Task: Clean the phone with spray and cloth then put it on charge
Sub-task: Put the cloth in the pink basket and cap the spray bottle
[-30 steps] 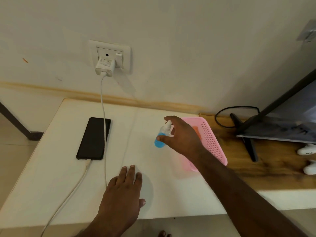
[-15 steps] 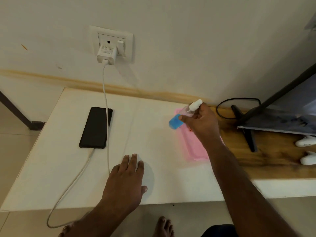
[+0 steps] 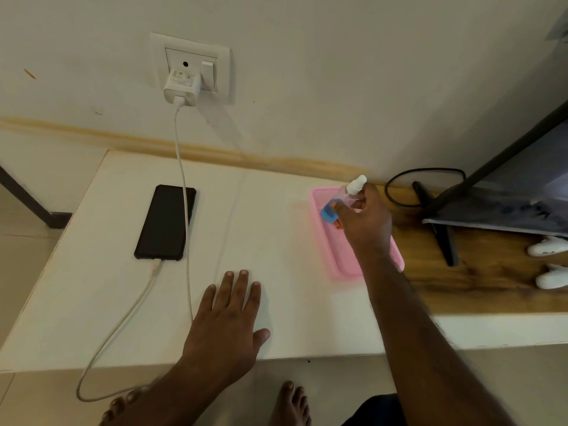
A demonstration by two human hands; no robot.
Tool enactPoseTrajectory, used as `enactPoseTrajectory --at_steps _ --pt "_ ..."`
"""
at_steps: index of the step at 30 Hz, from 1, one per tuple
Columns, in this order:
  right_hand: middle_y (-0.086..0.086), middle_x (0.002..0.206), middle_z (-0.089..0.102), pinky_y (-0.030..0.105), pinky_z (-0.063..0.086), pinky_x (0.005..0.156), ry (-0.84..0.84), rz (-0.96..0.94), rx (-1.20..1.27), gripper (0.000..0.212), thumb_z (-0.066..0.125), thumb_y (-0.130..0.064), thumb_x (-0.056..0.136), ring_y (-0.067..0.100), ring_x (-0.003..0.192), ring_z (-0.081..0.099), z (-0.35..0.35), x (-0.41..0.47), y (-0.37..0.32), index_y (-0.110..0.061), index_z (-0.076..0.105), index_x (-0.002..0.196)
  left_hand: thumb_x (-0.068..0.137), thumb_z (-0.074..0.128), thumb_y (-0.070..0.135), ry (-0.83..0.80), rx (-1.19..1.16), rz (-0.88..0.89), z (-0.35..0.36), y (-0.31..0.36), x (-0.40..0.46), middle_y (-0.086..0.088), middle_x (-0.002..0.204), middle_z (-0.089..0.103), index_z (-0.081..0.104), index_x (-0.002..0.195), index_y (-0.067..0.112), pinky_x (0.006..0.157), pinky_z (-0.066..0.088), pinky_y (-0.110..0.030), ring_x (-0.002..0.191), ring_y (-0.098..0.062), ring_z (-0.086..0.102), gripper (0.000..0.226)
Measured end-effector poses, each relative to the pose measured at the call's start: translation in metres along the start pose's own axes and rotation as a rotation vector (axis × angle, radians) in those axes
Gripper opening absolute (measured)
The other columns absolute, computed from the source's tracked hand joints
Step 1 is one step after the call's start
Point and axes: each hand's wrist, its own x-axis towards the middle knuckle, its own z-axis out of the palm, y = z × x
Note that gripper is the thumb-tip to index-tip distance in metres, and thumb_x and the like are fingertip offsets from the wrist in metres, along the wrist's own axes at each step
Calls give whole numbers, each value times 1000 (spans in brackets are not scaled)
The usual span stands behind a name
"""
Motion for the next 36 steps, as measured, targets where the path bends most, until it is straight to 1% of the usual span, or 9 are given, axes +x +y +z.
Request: enactPoseTrajectory --at_steps 5,10,14,17,23,27,30,33,36 --pt "-3 122 67 34 53 85 -23 39 -9 51 75 -33 86 16 100 62 13 4 2 -22 55 132 93 18 71 -12 0 -13 2 0 2 -6 162 -27 -13 156 26 114 -15 -47 150 -32 -21 83" --pt "-4 126 65 35 51 88 -36 74 -22 54 73 -30 88 11 96 56 18 14 4 -25 51 137 93 18 71 -16 4 -18 3 1 3 -5 161 -28 -11 157 26 113 -17 -46 149 -32 -21 84" --pt "-3 128 64 38 52 93 -47 51 -23 56 73 -28 89 14 102 60 23 18 6 -24 49 140 92 17 71 -25 9 -20 2 1 3 -5 161 -29 -12 156 27 113 -17 -46 150 -32 -21 83" --pt "-2 129 64 35 52 92 -66 31 -37 57 73 -28 90 18 108 63 28 23 6 -24 48 141 93 18 71 -35 5 -23 1 2 3 -5 159 -31 -12 156 26 113 -17 -46 149 -32 -22 83" --pt "-3 128 65 25 44 77 -87 19 -99 60 72 -33 89 11 95 59 36 26 15 -26 46 143 93 18 70 -39 -7 -11 0 2 1 -2 146 -41 -13 156 26 115 -15 -47 149 -31 -22 83" --pt "-2 126 66 25 44 78 -108 23 -113 56 71 -36 90 9 93 55 35 25 16 -24 49 140 94 18 69 -47 -15 -3 -1 2 1 -2 149 -41 -15 156 26 117 -14 -46 149 -30 -24 82" --pt "-2 123 67 29 49 82 -91 11 -85 53 73 -34 89 12 97 60 24 23 10 -22 53 137 94 18 69 -55 -22 0 -3 1 2 -3 156 -35 -14 156 26 118 -11 -47 150 -30 -23 82" --pt "-3 117 67 25 48 77 3 -49 -34 50 75 -35 86 9 94 58 4 19 -5 -21 57 130 93 15 72 -34 -52 -15 -6 1 4 -4 164 -21 -6 158 26 120 -7 -46 152 -29 -16 82" --pt "-11 110 67 22 52 72 15 -142 49 49 76 -43 83 6 90 61 -11 4 -26 -25 57 125 83 0 82 90 -195 -51 -19 4 7 -1 168 10 11 158 26 121 10 -40 153 -24 11 94"
